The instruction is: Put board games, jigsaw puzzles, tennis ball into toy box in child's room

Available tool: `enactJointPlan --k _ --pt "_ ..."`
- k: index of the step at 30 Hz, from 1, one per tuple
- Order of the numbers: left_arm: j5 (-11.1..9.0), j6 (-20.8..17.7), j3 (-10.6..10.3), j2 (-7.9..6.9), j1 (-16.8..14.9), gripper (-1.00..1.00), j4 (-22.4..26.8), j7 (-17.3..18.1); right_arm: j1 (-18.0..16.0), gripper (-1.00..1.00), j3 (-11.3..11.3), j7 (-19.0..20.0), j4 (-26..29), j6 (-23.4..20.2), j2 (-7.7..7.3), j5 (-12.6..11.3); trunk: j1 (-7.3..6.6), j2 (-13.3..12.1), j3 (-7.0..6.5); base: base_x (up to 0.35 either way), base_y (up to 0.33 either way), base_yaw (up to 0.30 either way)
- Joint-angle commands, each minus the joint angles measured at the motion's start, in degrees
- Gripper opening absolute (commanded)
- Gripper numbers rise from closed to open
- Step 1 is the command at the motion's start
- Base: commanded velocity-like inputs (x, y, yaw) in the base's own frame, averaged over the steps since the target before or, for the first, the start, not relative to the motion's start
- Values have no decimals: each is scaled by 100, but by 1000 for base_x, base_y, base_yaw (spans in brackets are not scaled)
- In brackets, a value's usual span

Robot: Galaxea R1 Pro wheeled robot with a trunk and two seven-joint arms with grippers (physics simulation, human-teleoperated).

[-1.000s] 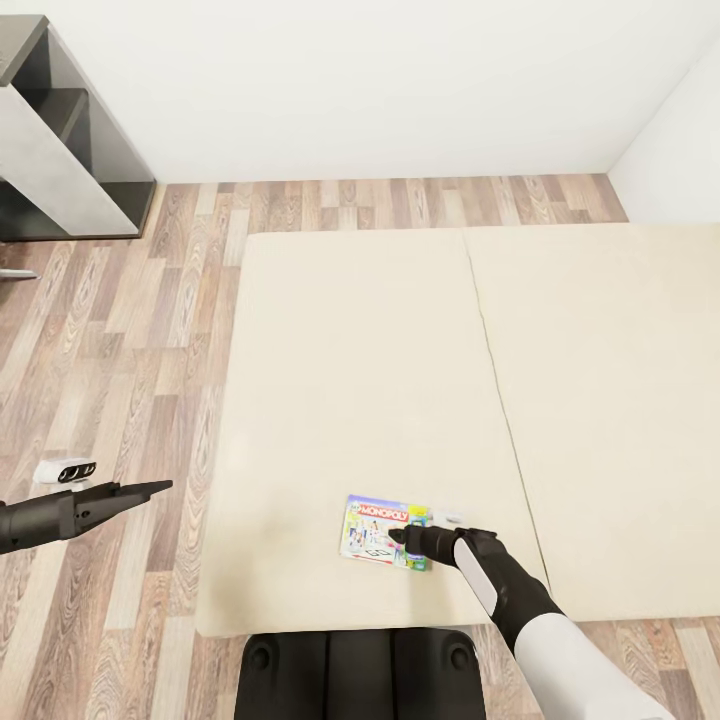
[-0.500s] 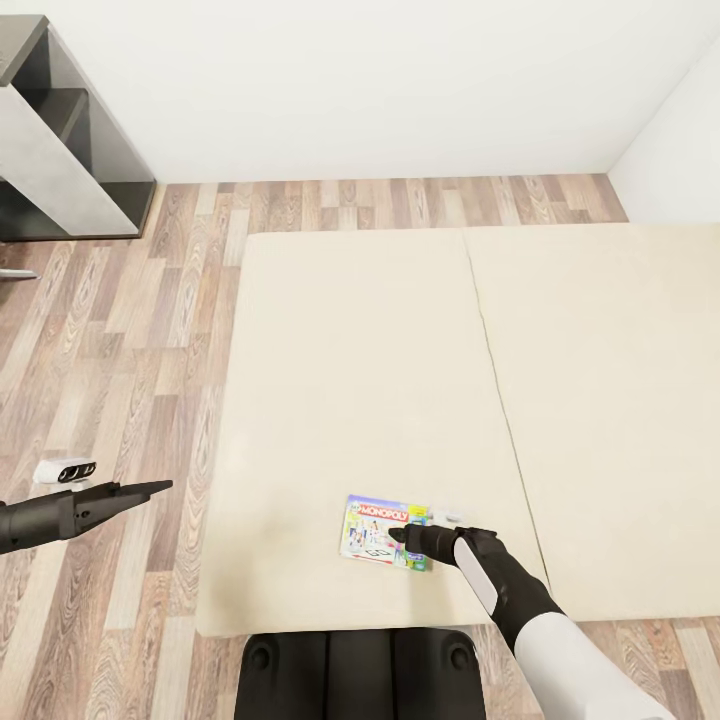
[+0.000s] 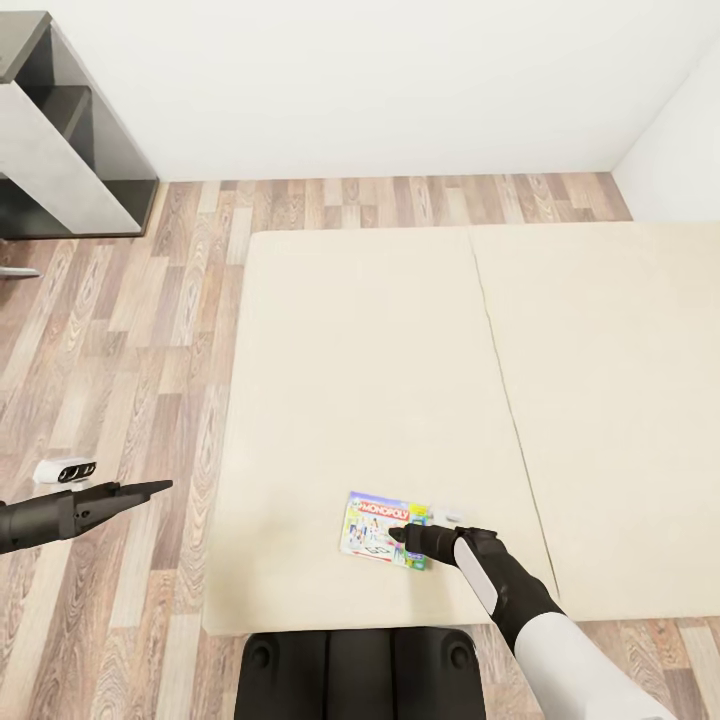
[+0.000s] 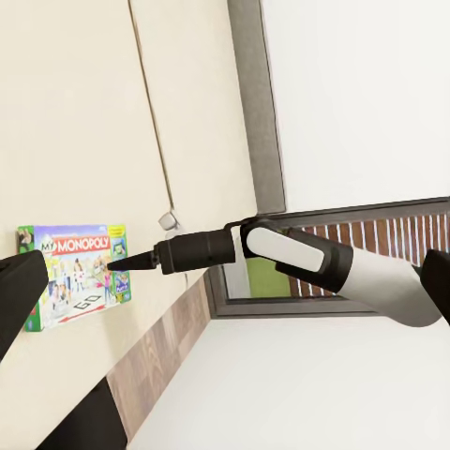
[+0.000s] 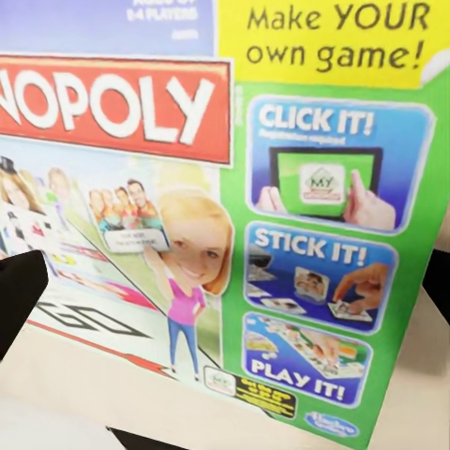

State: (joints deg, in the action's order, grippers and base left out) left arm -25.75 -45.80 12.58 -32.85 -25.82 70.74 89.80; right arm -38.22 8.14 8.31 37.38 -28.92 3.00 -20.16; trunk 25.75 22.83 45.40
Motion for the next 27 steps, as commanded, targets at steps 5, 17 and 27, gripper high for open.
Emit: enactJointPlan --k 5,17,27 --pt "0 -61 -2 -2 3 100 1 20 -1 100 1 4 7 -26 -1 -5 3 9 8 0 3 2" --pt "0 -61 -2 -2 -1 100 1 20 -1 100 -1 4 7 -26 -1 -5 3 9 9 0 63 0" --pt "0 -61 -2 -2 0 100 1 20 -1 100 1 4 7 -26 -1 -5 3 9 9 0 57 0"
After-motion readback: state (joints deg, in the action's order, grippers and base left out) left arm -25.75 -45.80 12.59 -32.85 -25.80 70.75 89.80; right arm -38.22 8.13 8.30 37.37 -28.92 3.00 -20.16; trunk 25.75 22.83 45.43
